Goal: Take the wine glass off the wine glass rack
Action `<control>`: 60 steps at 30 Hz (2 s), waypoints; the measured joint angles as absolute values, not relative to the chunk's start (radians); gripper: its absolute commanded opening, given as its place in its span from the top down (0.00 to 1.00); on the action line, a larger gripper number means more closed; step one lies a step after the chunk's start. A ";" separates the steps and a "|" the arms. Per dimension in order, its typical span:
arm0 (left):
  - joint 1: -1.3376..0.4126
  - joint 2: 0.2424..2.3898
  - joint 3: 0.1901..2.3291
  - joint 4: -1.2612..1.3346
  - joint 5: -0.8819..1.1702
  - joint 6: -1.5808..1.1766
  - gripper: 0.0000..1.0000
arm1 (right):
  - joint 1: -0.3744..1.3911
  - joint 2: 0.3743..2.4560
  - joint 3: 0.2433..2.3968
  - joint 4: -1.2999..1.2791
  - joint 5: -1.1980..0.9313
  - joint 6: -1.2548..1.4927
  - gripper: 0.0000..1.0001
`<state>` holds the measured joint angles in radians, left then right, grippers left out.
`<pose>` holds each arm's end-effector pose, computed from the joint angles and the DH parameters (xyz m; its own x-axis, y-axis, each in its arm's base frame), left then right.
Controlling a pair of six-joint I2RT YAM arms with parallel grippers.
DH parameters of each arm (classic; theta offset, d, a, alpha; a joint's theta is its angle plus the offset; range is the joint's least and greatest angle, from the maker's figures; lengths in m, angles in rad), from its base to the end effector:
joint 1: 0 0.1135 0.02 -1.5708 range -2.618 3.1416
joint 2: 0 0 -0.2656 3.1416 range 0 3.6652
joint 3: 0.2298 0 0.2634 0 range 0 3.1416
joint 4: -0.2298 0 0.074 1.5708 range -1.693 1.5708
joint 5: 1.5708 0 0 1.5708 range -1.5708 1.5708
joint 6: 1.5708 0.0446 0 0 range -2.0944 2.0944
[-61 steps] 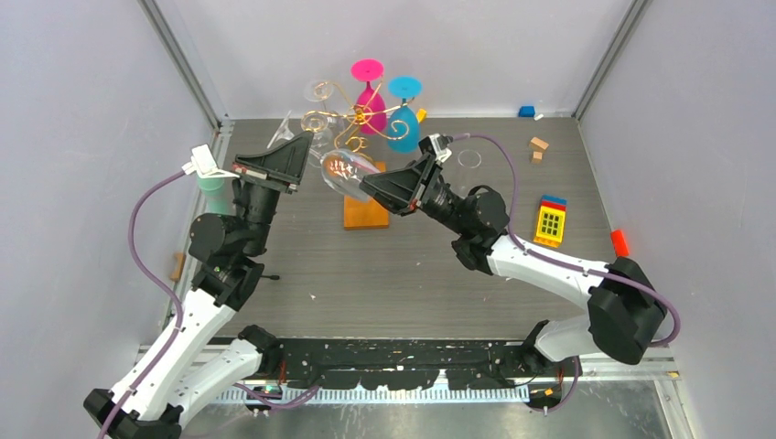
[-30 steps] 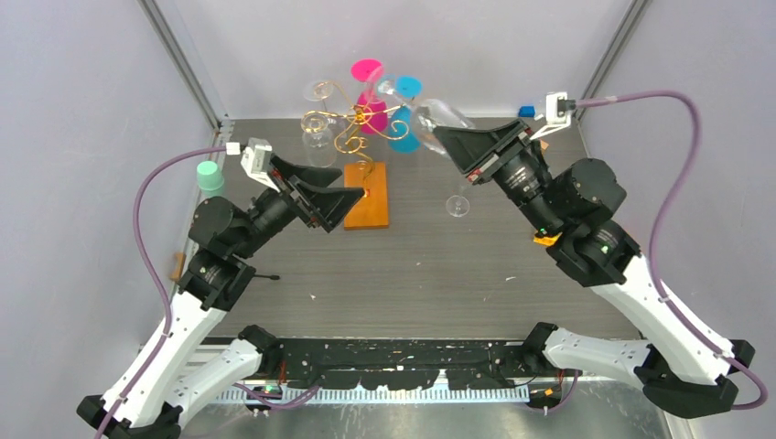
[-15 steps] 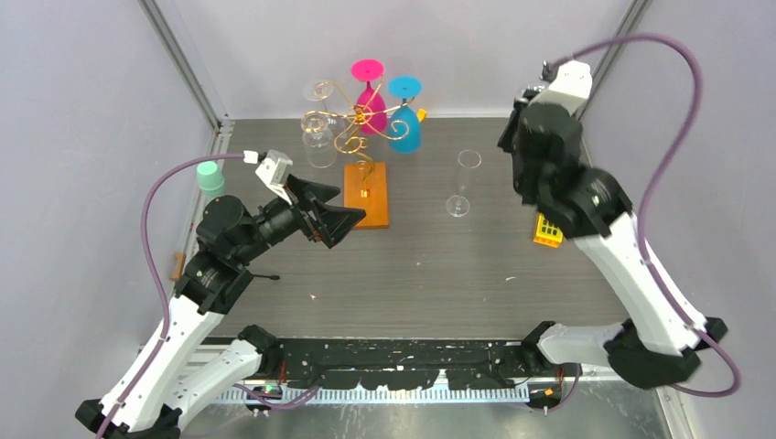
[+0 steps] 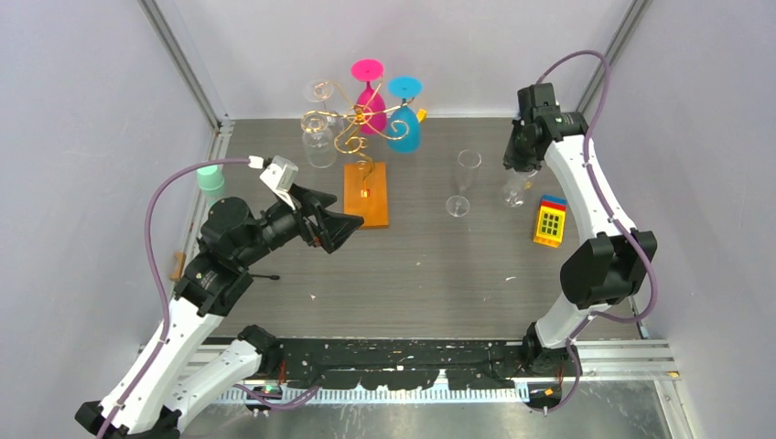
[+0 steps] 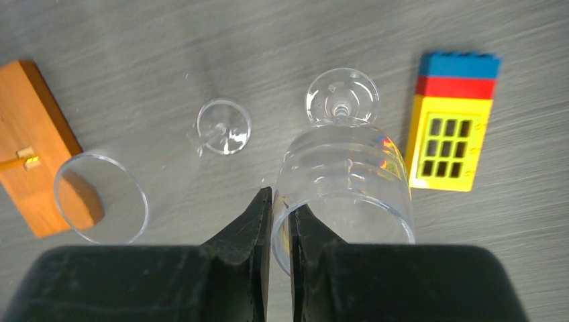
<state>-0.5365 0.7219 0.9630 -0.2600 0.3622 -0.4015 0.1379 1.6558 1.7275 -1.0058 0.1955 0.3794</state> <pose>0.1390 -0.1010 0.4063 -0.3207 -0.2344 -0.9177 0.7139 0.5769 -0.3969 0.3618 0.0415 0.3617 -0.7474 0.2631 -0.6101 0.2760 0.9582 0.0751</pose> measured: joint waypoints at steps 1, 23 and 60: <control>-0.537 0.720 0.962 -0.263 0.361 -0.399 0.03 | 0.133 1.666 1.721 -1.013 0.165 0.382 1.00; -0.537 0.704 0.959 -0.316 0.325 -0.359 0.02 | 0.126 1.762 1.668 -1.027 -0.014 0.395 0.86; -0.473 1.220 1.596 -0.472 -0.277 -0.410 0.04 | 0.126 1.313 1.557 -0.965 -0.012 0.448 0.59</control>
